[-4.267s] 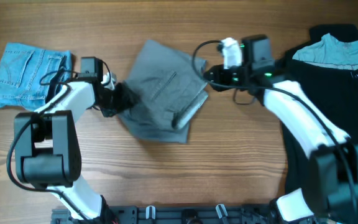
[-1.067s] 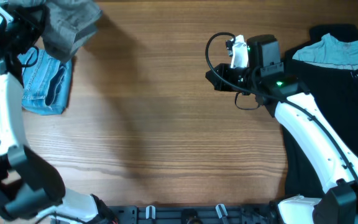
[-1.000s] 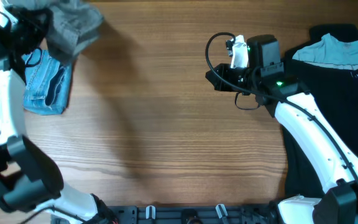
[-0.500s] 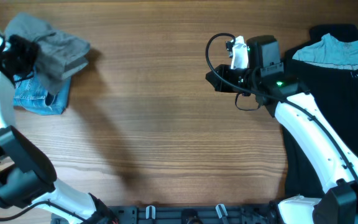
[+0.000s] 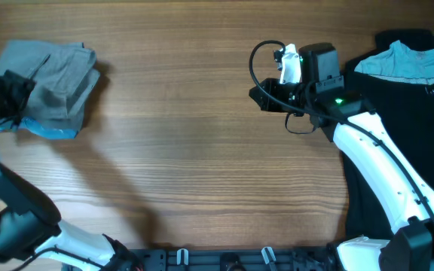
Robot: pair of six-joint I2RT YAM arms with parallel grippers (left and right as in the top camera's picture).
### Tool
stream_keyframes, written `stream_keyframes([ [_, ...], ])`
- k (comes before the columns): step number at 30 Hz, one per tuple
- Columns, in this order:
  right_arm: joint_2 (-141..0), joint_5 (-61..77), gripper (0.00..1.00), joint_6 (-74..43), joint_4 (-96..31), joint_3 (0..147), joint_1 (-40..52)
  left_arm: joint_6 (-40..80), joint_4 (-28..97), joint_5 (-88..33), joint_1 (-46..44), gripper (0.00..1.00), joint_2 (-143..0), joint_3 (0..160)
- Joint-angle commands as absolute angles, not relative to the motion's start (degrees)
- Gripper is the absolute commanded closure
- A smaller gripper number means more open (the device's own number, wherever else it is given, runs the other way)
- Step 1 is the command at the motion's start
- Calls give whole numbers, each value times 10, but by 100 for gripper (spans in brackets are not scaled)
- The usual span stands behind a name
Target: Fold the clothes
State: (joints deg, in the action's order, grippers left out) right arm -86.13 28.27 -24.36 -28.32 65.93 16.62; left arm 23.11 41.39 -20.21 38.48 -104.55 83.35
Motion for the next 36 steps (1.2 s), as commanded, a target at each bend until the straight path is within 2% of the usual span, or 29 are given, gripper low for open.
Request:
stream_keyframes([
  [1,-853,282,87,-241,-283,659,169,194,472,-203,431,16,-954,841],
  [3,-853,282,87,-241,-283,659,169,194,500,-203,444,17,-922,841],
  [4,-853,282,87,-241,-283,659,169,194,505,-203,448,25,-905,841],
  [5,-853,281,86,-241,-283,659,169,192,506,-203,447,43,-889,841],
  [7,-853,281,86,-241,-283,659,169,175,493,-202,437,89,-881,841],
  [8,-853,281,86,-241,-283,659,169,158,477,-198,427,96,-883,840],
  [12,-853,282,88,-242,-286,659,169,128,420,-89,381,96,-960,813],
  [16,-853,278,90,-240,-295,659,169,129,428,-78,376,96,-1110,812],
  [18,-853,262,92,-242,-295,659,169,128,417,-81,375,93,-1151,812],
  [21,-850,199,95,-257,-292,661,169,103,400,-162,374,85,-1150,826],
  [23,-830,148,96,-251,-292,675,169,44,429,-248,368,80,-1118,868],
  [26,-784,96,96,-211,-292,695,169,-17,505,-281,348,76,-1062,932],
  [29,-717,77,93,-156,-292,706,169,-88,587,-281,310,64,-978,986],
  [32,-648,77,89,-100,-310,706,169,-100,611,-281,265,51,-877,995],
  [34,-601,76,87,-89,-342,706,169,-108,628,-269,226,38,-799,995],
  [35,-582,76,81,-90,-357,706,169,-107,640,-257,213,32,-771,995],
  [36,-560,77,70,-90,-374,706,169,-107,656,-243,199,26,-744,995],
])
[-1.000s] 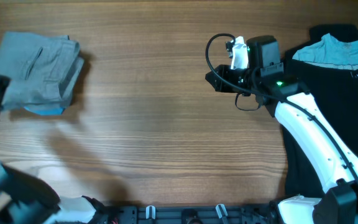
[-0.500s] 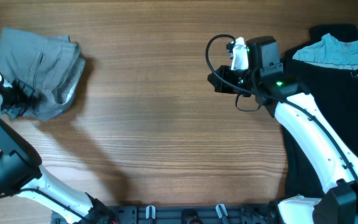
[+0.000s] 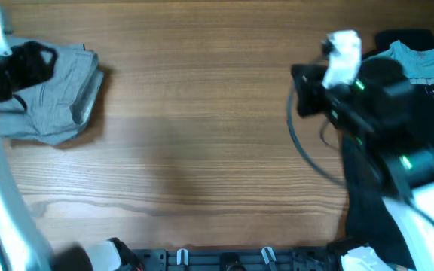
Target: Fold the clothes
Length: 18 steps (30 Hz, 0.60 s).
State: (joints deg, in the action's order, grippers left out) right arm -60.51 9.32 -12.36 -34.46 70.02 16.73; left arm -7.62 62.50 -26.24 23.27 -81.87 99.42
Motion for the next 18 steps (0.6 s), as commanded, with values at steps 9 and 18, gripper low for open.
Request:
stream_keyframes([
  [9,-458,108,0,-92,-427,706,169,-99,787,-220,163,0,-615,994],
  [18,-471,135,0,-123,-479,706,169,-99,785,-229,163,0,-611,994],
])
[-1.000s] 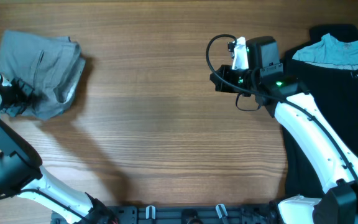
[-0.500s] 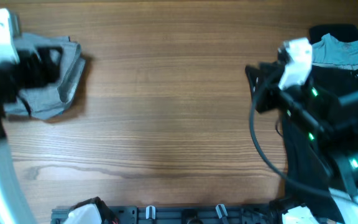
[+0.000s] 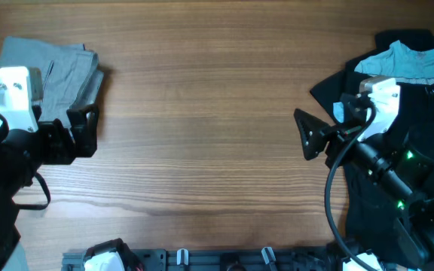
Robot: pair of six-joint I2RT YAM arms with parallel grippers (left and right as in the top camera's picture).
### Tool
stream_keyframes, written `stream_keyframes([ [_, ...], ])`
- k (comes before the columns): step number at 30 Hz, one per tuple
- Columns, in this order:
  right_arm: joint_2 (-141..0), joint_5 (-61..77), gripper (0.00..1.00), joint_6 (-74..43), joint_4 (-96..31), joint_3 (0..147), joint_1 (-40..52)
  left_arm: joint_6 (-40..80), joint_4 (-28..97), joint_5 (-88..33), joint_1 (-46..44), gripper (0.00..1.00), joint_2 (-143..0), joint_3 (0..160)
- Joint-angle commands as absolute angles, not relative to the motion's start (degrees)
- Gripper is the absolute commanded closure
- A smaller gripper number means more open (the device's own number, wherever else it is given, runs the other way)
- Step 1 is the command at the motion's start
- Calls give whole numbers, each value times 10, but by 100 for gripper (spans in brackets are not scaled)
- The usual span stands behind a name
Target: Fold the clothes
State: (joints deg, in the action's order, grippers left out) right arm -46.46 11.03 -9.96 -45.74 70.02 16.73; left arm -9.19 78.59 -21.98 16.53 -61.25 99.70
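Observation:
A folded grey garment (image 3: 59,68) lies at the table's far left. My left gripper (image 3: 85,134) hangs at its near edge, open and empty, with the arm covering the stack's near part. On the right lies a black garment (image 3: 420,113) with a light blue garment (image 3: 409,60) on its far end. My right gripper (image 3: 305,135) points left over bare wood just off the black cloth's left edge, open, holding nothing.
The wooden table (image 3: 202,113) spreads between the two arms. A dark rail with clips (image 3: 224,260) runs along the near edge. The right arm's cable (image 3: 334,181) loops over the black cloth.
The left gripper has come off the top of the grey stack to its near edge. The right gripper sits nearer the front edge. A corner of black cloth shows further left.
At first my left gripper was at the left edge of a looser grey pile with blue showing underneath, and the right gripper hung over bare wood right of centre. Then the left was over the tidier grey stack. Now both arms sit nearer the front, empty.

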Motion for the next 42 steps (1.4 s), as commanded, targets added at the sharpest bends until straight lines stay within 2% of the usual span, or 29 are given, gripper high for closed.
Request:
stream_keyframes([
  [1,-473,140,0,-146,-490,706,169,-99,785,-229,163,0,-611,994],
  [5,-484,142,0,-271,-536,706,169,-99,785,-229,163,0,-611,994],
  [8,-483,114,1,-262,-549,706,169,-99,785,-229,163,0,-611,994],
  [10,-471,114,0,-221,-535,706,169,-99,785,-229,163,0,-611,994],
  [15,-410,114,0,-5,-501,700,169,-99,785,-229,163,0,-611,994],
  [17,-373,102,0,34,-483,677,169,-99,785,-229,163,0,-611,994],
  [22,-244,84,0,87,-345,517,157,-99,785,-229,163,0,-611,994],
  [28,-71,95,0,84,-218,240,151,-99,785,-229,163,0,-611,994],
  [31,-2,103,0,36,-149,142,151,-99,785,-229,163,0,-611,994],
  [38,-2,103,0,-20,25,3,151,-99,785,-229,163,0,-611,994],
  [42,-2,94,0,-16,8,3,151,-99,785,-229,163,0,-611,994],
])
